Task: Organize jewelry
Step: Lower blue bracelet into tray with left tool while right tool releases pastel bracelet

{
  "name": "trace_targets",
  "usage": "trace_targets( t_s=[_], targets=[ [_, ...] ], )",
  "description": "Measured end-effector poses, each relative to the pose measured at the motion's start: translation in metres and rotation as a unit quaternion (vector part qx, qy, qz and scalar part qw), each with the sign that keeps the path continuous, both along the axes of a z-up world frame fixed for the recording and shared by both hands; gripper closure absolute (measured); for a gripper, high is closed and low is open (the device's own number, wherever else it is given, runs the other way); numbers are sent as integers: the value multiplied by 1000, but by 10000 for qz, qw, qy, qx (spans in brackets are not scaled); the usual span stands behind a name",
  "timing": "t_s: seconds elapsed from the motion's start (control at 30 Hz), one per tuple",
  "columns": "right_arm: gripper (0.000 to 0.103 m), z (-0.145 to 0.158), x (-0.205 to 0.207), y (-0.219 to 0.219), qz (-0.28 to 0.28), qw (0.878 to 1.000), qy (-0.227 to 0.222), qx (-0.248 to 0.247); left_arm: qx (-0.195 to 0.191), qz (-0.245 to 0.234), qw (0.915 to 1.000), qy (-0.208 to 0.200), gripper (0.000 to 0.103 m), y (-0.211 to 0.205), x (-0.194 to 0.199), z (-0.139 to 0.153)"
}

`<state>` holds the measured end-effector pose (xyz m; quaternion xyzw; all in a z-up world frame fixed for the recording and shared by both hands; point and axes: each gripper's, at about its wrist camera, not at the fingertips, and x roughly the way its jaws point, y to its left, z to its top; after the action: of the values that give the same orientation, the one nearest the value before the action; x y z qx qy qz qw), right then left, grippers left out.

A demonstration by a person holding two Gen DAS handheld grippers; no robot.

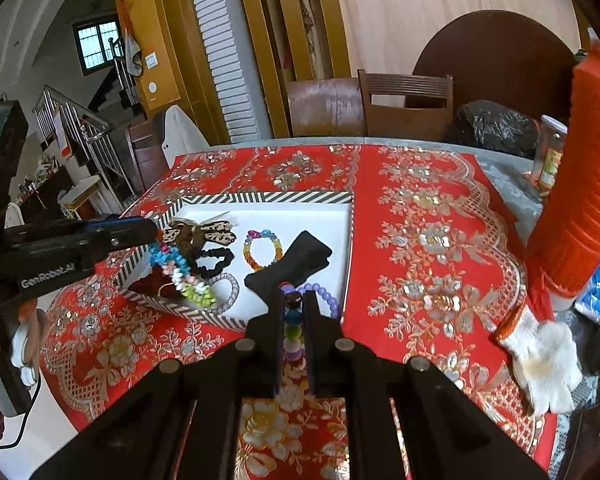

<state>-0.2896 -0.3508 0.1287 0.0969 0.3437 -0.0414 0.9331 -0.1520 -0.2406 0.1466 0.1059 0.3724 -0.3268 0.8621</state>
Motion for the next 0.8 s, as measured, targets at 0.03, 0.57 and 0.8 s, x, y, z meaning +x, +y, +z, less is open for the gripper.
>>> trace_targets(
  t_s=[0.03,0.57,0.8],
  targets=[
    [94,-1,4,0,-6,10000,26,-8,8,8,10000,0,95,-1,3,-1],
    [94,0,62,-8,40,9998,175,-53,176,275,9995,-43,95,-13,56,-7],
    [94,7,83,-12,19,9997,191,-173,225,354,9991,-29,95,-16,74,-10]
  ],
)
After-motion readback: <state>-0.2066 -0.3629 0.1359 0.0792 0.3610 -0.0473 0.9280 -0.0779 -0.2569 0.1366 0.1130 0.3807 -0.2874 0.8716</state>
